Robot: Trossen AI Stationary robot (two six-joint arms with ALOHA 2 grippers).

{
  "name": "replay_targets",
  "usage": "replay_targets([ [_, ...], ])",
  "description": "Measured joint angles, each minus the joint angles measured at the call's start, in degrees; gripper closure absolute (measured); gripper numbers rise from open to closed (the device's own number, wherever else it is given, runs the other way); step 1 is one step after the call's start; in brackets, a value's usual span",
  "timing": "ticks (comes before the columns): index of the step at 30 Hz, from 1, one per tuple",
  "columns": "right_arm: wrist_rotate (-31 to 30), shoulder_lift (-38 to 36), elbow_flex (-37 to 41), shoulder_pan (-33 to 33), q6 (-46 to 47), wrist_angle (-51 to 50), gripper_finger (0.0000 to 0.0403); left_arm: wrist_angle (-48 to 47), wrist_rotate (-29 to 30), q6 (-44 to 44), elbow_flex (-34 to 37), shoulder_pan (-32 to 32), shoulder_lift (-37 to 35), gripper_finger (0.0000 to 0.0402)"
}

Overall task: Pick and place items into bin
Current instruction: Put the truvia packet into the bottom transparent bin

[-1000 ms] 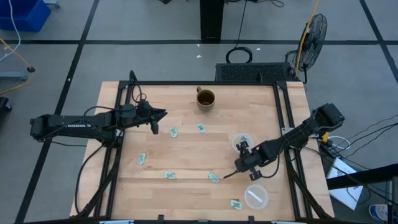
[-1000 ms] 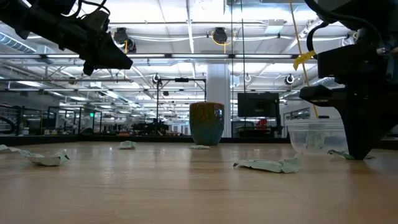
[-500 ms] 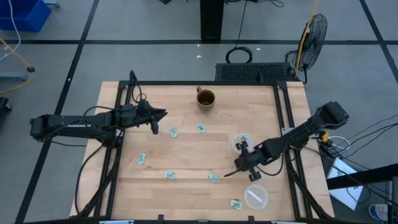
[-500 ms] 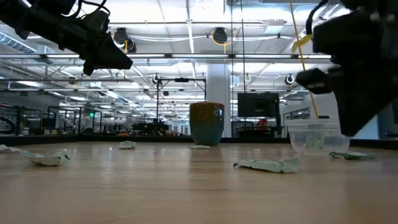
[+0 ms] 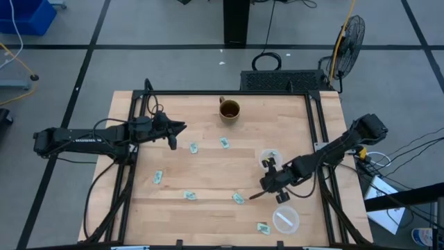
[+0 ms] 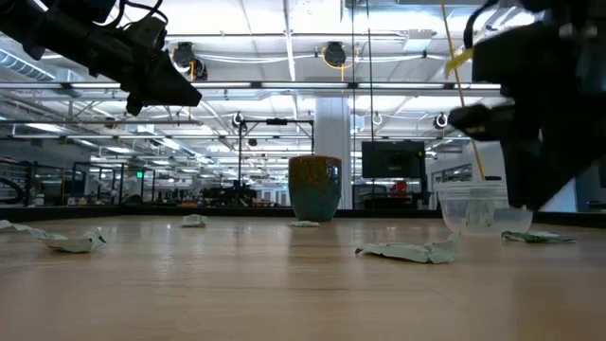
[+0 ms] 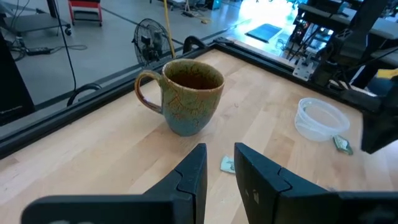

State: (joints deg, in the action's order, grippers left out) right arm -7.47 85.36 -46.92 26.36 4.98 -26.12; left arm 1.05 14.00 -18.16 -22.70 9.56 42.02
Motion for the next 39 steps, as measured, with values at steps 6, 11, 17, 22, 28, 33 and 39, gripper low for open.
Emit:
replay_targets([
  [6,-0.03,2.64,0.03,-0.05,-3.09,-1.09,0.0286,-1.08,-0.11,-0.04,0.00,0.00,-0.01,0.0316],
  [11,-4.52,2.56,0.02,-0.12,-2.61,-2.83,0.0272,-2.90,-0.17,-0.06,0.00,0.00,0.00,0.0316],
  [17,-1.88,2.54,1.51,-0.50,-2.00,-0.44,0.0283,-2.97,-0.17,-0.04,0.00,0.00,-0.01,0.0316],
  [22,-1.42,2.46,2.82,-0.53,-0.77,-0.22,0.0285,-2.99,-0.17,0.03,0.00,0.00,0.00,0.0316],
  [28,-1.46,2.43,3.00,-0.53,-1.23,-0.25,0.0288,-3.01,-0.17,0.00,0.00,0.00,-0.01,0.0316],
  [33,-1.27,2.45,3.04,-0.52,0.29,-0.34,0.0323,-3.01,-0.15,-0.01,0.00,0.00,0.00,0.0316],
  [39,2.31,2.45,3.06,-0.71,3.12,1.58,0.0390,-3.01,-0.15,-0.02,0.00,-0.01,-0.01,0.0316],
])
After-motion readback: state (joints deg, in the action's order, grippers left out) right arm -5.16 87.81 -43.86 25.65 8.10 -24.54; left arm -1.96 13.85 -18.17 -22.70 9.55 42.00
